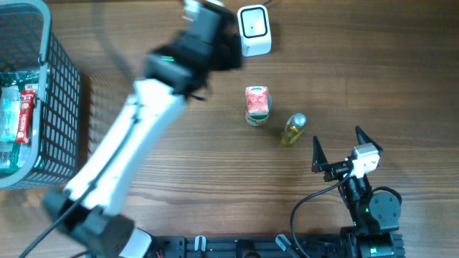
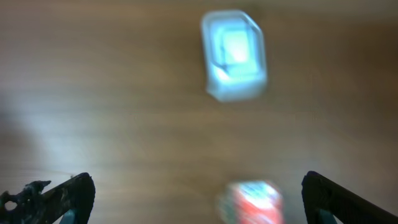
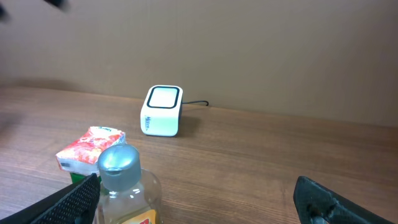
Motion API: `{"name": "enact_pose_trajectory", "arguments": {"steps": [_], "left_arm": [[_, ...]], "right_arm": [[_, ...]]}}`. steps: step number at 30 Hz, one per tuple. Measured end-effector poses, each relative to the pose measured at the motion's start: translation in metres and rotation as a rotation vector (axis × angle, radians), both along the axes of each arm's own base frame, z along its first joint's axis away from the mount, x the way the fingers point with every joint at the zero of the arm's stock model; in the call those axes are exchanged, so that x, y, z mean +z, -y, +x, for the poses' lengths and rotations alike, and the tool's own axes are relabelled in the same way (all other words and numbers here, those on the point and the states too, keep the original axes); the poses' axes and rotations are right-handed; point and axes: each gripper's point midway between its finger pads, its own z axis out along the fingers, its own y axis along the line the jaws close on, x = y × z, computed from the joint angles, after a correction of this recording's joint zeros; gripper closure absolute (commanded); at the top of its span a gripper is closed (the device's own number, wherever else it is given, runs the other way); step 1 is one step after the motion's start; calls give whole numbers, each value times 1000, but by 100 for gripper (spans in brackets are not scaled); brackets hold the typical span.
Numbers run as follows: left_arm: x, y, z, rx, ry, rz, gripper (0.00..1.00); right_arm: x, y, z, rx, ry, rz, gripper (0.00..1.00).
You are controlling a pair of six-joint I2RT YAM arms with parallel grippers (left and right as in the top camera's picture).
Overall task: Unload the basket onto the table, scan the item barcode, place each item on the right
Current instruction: 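Carry the Kleenex pack with the left gripper and set it beside the bottle, then reach the left gripper into the basket and grasp the green glove packet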
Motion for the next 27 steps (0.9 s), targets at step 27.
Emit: {"name": "enact_pose_trajectory", "arguments": {"steps": [27], "left_arm": [[-93,-516,-71,575,-285,152,0]], "right_arm": [[0,0,0,0,0,0,0]]}}
